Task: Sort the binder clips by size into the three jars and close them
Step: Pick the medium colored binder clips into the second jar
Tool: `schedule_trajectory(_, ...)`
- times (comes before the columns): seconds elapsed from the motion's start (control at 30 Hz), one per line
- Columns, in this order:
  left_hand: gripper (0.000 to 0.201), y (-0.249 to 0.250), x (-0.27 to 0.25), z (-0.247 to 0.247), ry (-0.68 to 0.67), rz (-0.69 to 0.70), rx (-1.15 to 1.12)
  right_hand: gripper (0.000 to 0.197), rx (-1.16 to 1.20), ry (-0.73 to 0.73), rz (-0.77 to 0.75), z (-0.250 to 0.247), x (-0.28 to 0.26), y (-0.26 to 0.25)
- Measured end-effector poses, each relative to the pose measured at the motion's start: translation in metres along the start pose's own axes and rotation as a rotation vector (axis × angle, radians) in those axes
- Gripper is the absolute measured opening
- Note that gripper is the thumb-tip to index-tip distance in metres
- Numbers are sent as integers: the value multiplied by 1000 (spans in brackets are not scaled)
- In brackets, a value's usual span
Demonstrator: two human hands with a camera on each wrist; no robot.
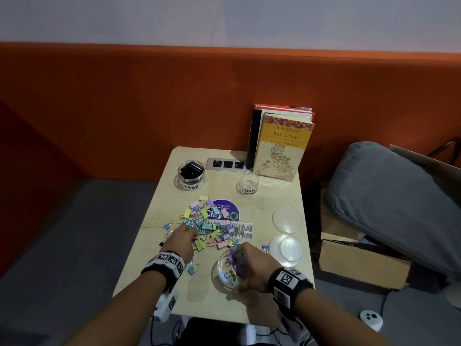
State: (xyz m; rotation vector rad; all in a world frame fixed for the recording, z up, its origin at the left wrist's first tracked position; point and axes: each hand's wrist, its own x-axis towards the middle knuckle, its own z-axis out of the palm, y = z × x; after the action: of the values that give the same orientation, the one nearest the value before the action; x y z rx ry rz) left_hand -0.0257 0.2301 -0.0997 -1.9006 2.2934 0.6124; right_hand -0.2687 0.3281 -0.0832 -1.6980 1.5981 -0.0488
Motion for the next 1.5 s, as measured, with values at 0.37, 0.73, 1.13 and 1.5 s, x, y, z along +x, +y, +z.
schedule_trajectory(0.37, 50, 6, -9, 10, -55, 72, 187, 106, 26, -13, 5, -2, -2, -3)
schedule_trajectory(0.73, 44, 29, -10, -4, -63, 147, -40, 104, 20, -17, -6, -3, -2, -2)
schedule_trajectory(1.13, 32, 51, -38, -27, -112, 531, -270, 110, 40, 13, -25, 4, 2, 5)
schedule_trajectory(1.5, 107, 33, -50, -6, -275, 404, -76, 106, 15, 48, -100, 23, 14, -10)
